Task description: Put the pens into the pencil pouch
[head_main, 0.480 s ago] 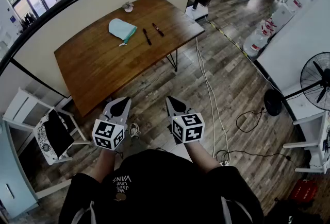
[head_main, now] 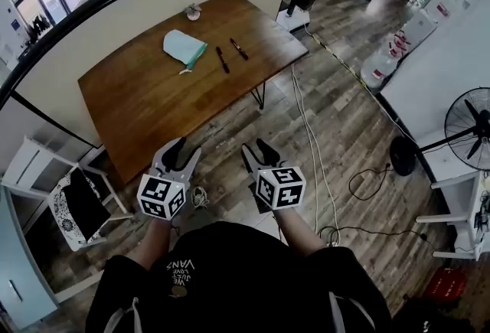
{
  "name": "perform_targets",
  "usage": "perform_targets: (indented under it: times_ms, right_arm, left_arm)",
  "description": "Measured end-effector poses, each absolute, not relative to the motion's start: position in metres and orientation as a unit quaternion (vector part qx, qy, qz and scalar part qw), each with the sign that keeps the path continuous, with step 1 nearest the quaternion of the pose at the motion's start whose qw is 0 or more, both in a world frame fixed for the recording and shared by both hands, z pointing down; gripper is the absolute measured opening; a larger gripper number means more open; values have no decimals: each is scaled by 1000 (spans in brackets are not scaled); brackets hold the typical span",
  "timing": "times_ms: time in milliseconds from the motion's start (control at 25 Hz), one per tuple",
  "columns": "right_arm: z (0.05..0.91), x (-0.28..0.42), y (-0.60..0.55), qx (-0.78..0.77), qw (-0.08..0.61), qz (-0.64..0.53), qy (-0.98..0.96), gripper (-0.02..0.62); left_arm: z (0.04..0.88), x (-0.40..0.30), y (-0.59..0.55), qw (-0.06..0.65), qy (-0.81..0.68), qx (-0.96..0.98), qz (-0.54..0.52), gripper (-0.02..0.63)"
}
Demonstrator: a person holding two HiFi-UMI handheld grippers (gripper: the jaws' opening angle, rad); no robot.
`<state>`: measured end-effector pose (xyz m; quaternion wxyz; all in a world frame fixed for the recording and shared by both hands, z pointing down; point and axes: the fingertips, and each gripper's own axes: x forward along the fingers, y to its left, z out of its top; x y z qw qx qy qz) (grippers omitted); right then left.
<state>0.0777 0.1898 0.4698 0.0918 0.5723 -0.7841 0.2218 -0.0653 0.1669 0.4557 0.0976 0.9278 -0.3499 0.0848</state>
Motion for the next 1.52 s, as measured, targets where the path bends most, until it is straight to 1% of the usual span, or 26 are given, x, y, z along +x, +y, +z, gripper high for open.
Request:
perform_targets:
  times_ms: [360,800,1200,1520]
  right_arm:
    - [483,63,129,592,100,244,-762,144]
    - [491,33,65,640,91,257,-719,144]
    - [513,63,21,643,113,275,-706,144]
    - [540,96,-46,602,167,271,-732,144]
  left_arm:
    - [469,-90,103,110,-335,929,110,167]
    - [467,-131,23,101,-297,942,121,167]
    - [494,-101,-18,135,-289,939,130,167]
    - [508,-73,-63,160,-336,919,134,167]
